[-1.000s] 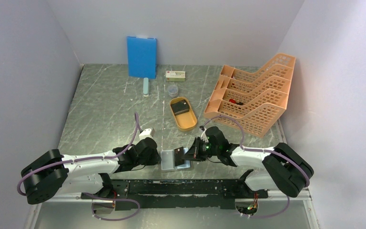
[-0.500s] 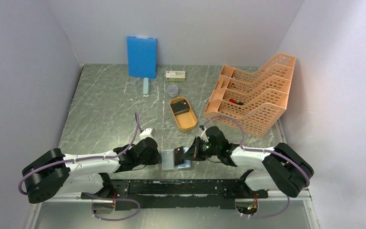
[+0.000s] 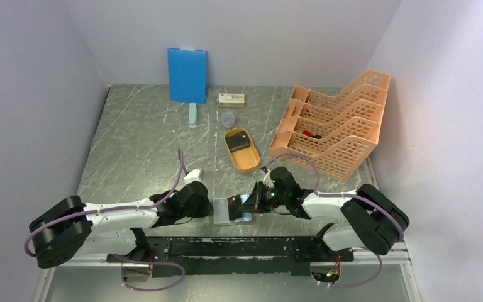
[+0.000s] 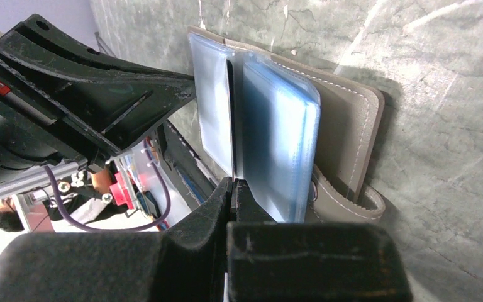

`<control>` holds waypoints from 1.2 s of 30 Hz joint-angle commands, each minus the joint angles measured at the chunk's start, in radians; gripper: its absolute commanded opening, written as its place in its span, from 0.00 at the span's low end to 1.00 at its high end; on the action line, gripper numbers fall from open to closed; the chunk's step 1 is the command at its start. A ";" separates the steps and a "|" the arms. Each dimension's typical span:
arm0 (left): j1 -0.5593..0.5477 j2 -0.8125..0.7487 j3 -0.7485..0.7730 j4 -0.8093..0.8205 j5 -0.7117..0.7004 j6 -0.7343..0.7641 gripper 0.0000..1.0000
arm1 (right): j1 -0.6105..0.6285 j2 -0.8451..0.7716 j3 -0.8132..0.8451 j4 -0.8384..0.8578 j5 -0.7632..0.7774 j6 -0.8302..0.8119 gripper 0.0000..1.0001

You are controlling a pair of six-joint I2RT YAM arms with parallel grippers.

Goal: Put the credit cards into the card holder
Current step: Insert the credit card into the card holder.

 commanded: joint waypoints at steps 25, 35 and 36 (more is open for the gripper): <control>0.005 0.040 -0.026 -0.101 -0.029 0.016 0.10 | 0.018 0.051 0.002 0.000 -0.012 -0.019 0.00; 0.005 0.043 -0.020 -0.110 -0.035 0.010 0.10 | 0.020 0.050 -0.014 -0.021 -0.038 -0.032 0.00; 0.005 0.043 -0.020 -0.110 -0.036 0.010 0.10 | 0.020 0.055 -0.013 -0.019 -0.042 -0.034 0.00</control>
